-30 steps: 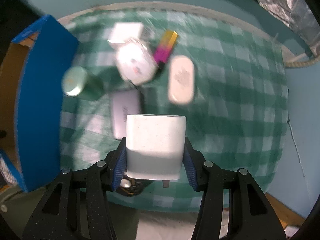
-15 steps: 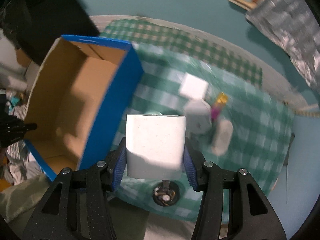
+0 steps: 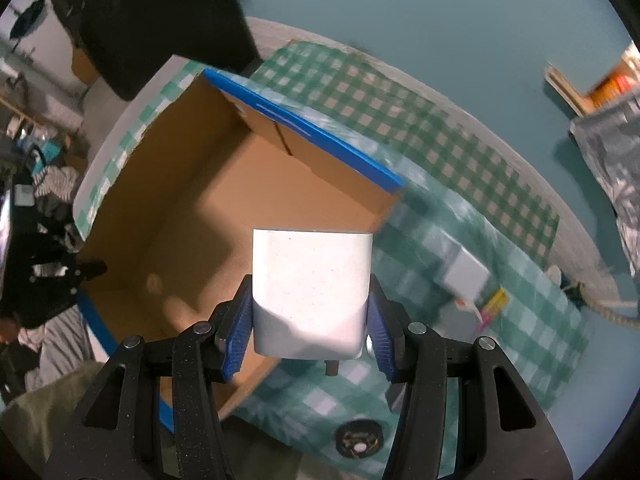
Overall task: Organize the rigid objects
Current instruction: 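Carry the white square pad with the right gripper into the box and release, then return the right gripper to the table and grasp the mint-green round tin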
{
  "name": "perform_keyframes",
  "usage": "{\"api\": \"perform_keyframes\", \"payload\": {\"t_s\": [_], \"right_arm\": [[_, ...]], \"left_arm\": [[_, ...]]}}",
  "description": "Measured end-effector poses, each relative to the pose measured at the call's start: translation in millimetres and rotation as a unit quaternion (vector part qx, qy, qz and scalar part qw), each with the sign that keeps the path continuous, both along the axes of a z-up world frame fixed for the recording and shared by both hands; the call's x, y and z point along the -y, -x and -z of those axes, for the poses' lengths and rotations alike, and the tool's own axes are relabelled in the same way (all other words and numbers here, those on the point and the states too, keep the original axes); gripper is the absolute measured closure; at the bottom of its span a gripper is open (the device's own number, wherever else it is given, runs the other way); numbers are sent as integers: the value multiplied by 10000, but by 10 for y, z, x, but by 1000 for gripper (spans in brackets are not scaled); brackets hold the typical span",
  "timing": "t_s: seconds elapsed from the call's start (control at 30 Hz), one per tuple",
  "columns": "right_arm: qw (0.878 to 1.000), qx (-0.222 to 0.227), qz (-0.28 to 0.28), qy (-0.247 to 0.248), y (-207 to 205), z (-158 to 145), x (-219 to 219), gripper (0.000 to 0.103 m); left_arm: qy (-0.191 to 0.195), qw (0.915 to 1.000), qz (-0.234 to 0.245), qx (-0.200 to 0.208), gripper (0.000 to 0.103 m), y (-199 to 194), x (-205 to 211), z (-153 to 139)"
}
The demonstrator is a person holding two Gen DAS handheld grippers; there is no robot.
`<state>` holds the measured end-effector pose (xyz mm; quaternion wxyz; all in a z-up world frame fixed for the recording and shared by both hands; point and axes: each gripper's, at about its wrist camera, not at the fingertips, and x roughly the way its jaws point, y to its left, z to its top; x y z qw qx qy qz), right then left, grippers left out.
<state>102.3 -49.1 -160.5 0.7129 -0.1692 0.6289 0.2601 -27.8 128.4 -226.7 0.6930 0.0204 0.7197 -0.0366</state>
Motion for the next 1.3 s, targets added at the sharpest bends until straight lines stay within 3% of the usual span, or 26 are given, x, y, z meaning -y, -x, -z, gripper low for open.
{"api": "perform_keyframes", "payload": {"t_s": [0.37,0.73,1.3], "right_arm": [[9979,-188,-551,278,-45,399,-503,52],[9961,-482,-440,592,-110,792,-503,52],[9987,-222,-333,331,-140,557,-451,49]], "left_arm": [[-18,10000,-5,38,95,-2,12,-3],[-1,10000,-8,50,95,-2,3,-10],[-21,10000,5,65,95,-4,16,-19]]}}
